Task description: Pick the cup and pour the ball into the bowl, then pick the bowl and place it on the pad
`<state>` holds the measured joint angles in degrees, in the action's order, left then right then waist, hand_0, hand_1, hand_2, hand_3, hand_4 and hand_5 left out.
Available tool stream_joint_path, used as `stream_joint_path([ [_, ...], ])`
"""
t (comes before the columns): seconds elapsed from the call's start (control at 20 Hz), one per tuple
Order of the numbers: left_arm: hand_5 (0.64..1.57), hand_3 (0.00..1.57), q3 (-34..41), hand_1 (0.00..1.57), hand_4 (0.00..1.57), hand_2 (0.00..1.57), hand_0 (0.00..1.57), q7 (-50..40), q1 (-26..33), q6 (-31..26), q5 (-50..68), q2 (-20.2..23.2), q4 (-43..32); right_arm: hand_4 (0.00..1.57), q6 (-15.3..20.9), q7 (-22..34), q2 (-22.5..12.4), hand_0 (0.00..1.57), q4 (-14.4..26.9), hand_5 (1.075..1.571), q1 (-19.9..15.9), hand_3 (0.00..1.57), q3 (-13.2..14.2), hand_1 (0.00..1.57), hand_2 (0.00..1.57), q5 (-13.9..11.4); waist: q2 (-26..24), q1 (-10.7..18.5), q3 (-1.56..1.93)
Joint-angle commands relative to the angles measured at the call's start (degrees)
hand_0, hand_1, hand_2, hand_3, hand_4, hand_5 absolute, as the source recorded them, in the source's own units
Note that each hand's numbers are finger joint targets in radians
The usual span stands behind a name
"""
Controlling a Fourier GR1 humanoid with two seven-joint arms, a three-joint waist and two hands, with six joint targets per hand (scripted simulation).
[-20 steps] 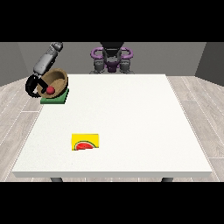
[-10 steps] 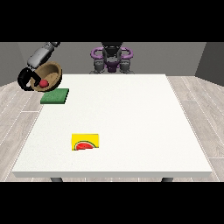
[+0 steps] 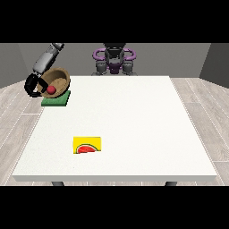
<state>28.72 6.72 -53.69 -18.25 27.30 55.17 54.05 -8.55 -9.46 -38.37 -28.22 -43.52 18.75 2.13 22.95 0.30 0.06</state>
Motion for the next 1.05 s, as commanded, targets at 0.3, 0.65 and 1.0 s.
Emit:
stream_joint_path([
  [0.3, 1.517, 0.0, 2.2, 0.0, 0.0, 0.0, 0.0, -3.0, 0.5, -1.6, 3.3, 3.7, 3.2, 0.0, 3.2, 1.2, -7.1, 1.21, 6.8, 1.562, 1.0, 1.23, 7.3, 1.21, 1.26, 4.1, 2.5, 1.3, 0.07],
  [0.65, 1.514, 0.0, 2.4, 0.0, 0.0, 0.0, 0.0, -2.5, 3.4, -0.6, 3.9, 2.4, 4.0, 0.0, 0.5, 3.1, -8.6, 0.68, 7.6, 1.531, -0.3, 0.95, 7.3, 0.68, 0.56, 4.7, 1.8, 1.4, -0.01],
  [1.0, 1.515, 0.0, 0.0, 0.0, 0.0, 0.0, 0.0, -1.2, 4.5, 1.1, 1.4, 0.5, 1.8, 0.0, -1.6, 10.0, -9.6, 0.13, 5.4, 1.467, -4.7, 0.38, 6.9, 0.13, 0.28, 6.0, -3.3, -0.6, -0.07],
])
